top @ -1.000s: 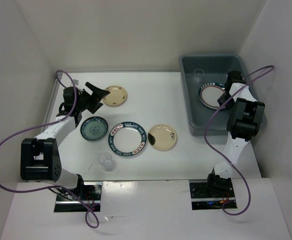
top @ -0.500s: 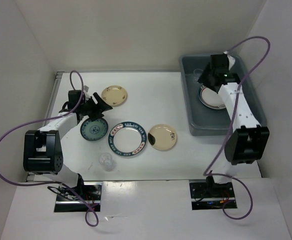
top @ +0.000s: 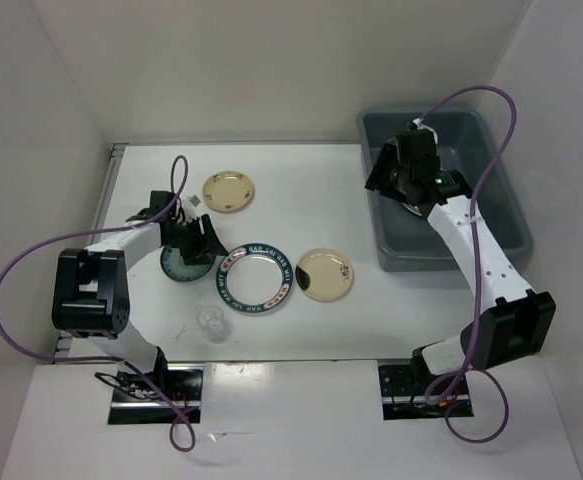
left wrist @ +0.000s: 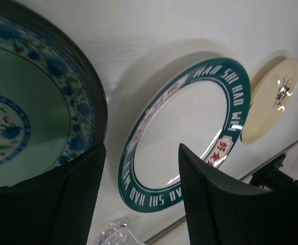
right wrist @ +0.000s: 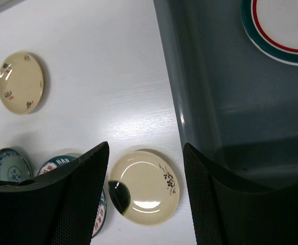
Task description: Place the mixed dishes into the plastic bin
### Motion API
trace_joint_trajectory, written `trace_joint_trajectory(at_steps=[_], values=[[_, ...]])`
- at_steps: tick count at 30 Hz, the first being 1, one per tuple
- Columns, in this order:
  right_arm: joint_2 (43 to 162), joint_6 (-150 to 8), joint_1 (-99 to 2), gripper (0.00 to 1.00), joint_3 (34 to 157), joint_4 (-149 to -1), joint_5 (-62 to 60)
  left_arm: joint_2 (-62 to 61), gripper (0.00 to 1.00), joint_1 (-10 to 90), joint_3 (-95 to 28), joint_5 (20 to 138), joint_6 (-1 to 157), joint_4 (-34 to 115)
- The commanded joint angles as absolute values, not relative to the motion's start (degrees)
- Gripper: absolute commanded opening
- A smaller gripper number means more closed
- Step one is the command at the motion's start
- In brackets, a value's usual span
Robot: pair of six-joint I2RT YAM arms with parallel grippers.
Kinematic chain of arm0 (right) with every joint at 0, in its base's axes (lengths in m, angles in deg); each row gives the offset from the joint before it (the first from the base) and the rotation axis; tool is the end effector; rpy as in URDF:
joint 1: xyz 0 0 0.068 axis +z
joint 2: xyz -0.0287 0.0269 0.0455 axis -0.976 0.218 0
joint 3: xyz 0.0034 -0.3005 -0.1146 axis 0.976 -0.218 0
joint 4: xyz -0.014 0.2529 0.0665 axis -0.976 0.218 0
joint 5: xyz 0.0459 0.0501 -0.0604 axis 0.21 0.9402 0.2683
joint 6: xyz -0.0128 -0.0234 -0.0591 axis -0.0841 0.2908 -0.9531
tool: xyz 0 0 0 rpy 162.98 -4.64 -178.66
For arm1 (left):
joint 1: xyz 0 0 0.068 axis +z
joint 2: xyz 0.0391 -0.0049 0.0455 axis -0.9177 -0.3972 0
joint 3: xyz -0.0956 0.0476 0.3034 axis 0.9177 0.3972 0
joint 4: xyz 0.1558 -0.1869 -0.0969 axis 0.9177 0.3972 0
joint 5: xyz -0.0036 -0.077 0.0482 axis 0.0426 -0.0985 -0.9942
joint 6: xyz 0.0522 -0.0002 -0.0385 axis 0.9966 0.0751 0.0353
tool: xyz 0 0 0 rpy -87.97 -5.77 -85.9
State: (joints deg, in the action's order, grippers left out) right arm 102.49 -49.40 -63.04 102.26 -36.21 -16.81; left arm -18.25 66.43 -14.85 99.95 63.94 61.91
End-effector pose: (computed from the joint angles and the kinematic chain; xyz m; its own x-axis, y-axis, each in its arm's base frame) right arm 0.3046 0.0704 0.4123 -0.5934 0.3353 -0.7317 0.1697 0.9408 0.2935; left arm 0.3253 -0.0257 0.2151 -0.8822 -0.3805 -0.2774 -0.1498 0.7853 -0.6007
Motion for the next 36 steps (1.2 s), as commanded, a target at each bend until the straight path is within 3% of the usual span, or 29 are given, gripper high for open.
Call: trace_joint_trajectory(at_steps=[1, 9, 24, 28, 29, 32, 36], values=[[98.91, -49.88, -62.03, 0.66, 100.9, -35.61, -16.44, -16.82, 0.66, 64.84, -16.55, 100.42, 68.43, 67.49], [98.38, -50.4, -62.03, 0.66, 100.29, -35.08, -16.46, -13.39, 0.63, 62.48, -10.49, 100.42, 67.9, 67.68], [99.52, -50.93, -60.45, 0.66, 102.57, -35.08, -12.58, -17.0, 0.56, 55.96, -9.96, 97.61, 64.21, 64.33], [99.52, -50.93, -60.45, 0.66, 102.57, -35.08, -12.06, -18.32, 0.49, 55.96, -9.96, 97.61, 64.21, 63.28], [99.52, -50.93, -59.92, 0.66, 102.57, -35.08, -12.06, -19.01, 0.4, 55.96, -9.96, 97.61, 64.21, 63.28], [98.99, -50.93, -59.92, 0.66, 102.57, -35.08, -11.53, -19.63, 0.38, 55.96, -9.96, 98.14, 62.99, 62.14], [98.99, -50.93, -59.92, 0.66, 102.57, -35.08, -11.53, -20.69, 0.27, 55.44, -9.43, 100.59, 59.47, 58.1]])
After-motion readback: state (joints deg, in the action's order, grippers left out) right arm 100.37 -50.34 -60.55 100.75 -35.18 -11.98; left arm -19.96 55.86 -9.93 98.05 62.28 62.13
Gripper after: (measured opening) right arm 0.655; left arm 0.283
